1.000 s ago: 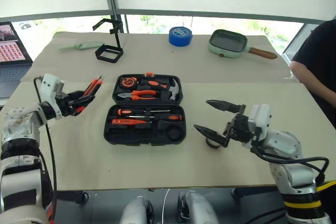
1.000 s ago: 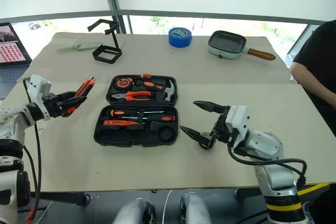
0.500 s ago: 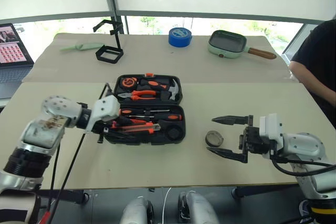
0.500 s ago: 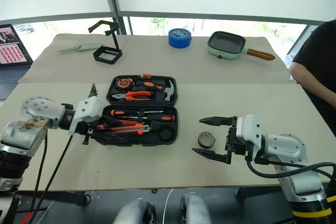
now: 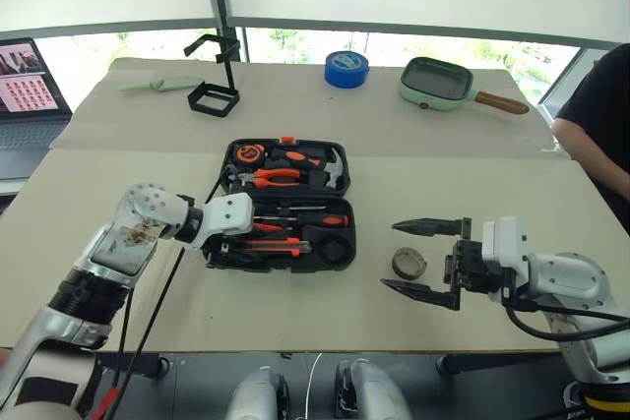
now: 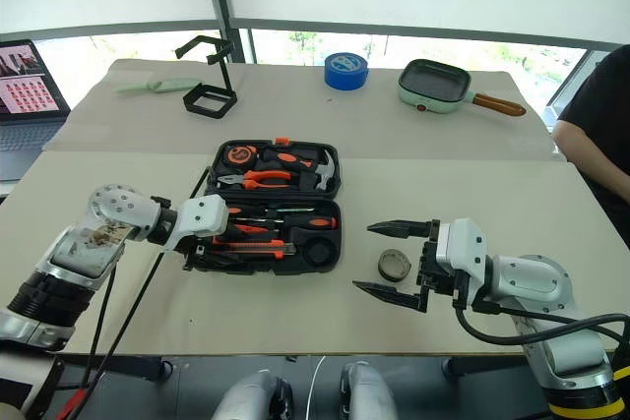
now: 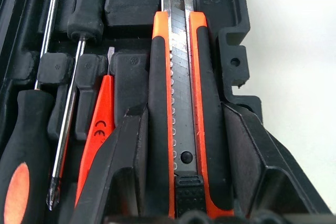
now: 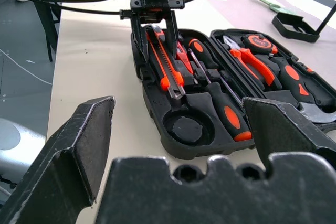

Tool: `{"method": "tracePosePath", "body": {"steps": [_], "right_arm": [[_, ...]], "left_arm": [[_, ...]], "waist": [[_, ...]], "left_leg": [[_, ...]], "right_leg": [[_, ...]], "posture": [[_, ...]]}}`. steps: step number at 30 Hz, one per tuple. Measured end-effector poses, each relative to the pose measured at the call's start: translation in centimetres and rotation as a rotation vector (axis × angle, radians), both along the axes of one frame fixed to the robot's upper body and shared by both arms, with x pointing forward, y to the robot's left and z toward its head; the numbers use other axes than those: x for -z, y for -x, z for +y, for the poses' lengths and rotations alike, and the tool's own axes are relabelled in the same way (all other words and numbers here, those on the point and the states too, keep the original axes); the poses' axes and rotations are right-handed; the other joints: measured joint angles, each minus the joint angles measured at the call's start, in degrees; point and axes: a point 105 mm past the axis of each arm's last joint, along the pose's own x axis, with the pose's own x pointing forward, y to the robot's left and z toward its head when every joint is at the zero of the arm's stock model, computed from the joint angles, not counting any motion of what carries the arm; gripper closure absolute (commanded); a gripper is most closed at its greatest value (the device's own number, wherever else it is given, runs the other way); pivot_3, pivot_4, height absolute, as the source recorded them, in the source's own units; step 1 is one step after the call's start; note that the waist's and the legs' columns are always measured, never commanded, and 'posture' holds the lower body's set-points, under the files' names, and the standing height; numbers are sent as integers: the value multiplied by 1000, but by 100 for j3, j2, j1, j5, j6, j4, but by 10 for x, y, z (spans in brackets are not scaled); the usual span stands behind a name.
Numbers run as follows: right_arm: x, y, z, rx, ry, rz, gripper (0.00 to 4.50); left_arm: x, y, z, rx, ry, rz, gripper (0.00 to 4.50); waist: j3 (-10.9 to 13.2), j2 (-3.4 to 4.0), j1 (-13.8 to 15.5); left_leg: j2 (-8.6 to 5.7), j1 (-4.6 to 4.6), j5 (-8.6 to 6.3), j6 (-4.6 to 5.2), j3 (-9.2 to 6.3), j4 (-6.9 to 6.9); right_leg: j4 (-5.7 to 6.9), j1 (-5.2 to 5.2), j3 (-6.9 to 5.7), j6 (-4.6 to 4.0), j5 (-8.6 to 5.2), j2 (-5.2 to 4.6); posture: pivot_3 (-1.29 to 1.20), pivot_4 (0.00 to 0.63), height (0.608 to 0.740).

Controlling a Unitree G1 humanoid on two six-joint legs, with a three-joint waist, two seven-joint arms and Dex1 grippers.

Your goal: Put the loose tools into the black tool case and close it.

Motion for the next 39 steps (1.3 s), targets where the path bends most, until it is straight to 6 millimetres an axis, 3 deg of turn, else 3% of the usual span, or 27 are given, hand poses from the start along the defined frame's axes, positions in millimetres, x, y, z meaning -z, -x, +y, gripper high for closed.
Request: {"method": "tracePosePath", "body": {"steps": [5,6,11,14,18,21,22,24,28,29,30,39], "right_arm": [[0,0,0,6,-1,5,0],[0,0,0,7,-1,5,0],[-1,-1,1,11,-10,0,0],[-1,-1,1,11,-10,0,0],[-2,-3,2,10,-17,-5,0],[-2,-3,3,10,-26,-4,0],[-1,-3,3,11,-29,-2,0],[0,-5,1,19,-32,6,0],[3,-6,0,29,-39,12,0],[3,-7,0,33,-38,15,0],[4,-7,0,35,-37,16,0],[3,-8,-1,53,-33,8,0]], "left_arm": [[1,-2,-1,-5,-1,8,2890],[1,-2,-1,-10,2,14,2091],[0,-7,-6,-10,86,9,305],[-10,-9,-8,6,179,1,305],[-39,-12,-4,6,352,-9,305],[-50,-10,1,11,415,-22,1028],[-49,-7,3,15,426,-12,1454],[-39,-2,9,12,415,20,1967],[-16,10,11,20,411,56,3614],[-11,13,10,32,410,47,3789],[-9,15,9,40,404,39,4334],[3,6,1,-8,413,-53,4443]], "waist": [[0,0,6],[0,0,9],[0,0,10],[0,0,-1],[0,0,-23],[0,1,-37],[-1,1,-40],[-1,1,-44],[-1,1,-32],[-1,1,-31],[-1,1,-20],[-1,2,-16]], "left_leg": [[0,1,0,0,-1,4],[0,1,0,1,-2,5],[0,-2,-1,2,-4,8],[1,-9,-1,2,-5,11],[2,-10,0,1,-7,19],[2,-3,1,-1,-5,19],[2,0,2,-2,-5,19],[3,1,2,-2,-4,18],[3,-4,2,-2,-5,19],[3,-3,2,-2,-5,19],[2,-4,1,-2,-6,20],[3,-4,0,1,-9,19]], "right_leg": [[4,2,0,1,0,-1],[4,2,0,2,1,-1],[3,2,-1,4,2,-1],[1,-1,-4,3,2,-1],[5,0,-6,4,3,-1],[9,3,-6,5,3,0],[10,3,-5,5,3,0],[11,3,-5,5,3,0],[9,2,-5,5,3,-2],[9,2,-5,4,3,-3],[9,3,-5,4,3,-5],[8,3,-6,4,4,-4]], "posture": [[0,150,740],[0,150,740],[0,150,740],[0,150,740],[0,150,740],[0,150,740],[0,150,740],[0,150,740],[0,150,740],[0,150,740],[0,150,740],[0,150,740]]}}
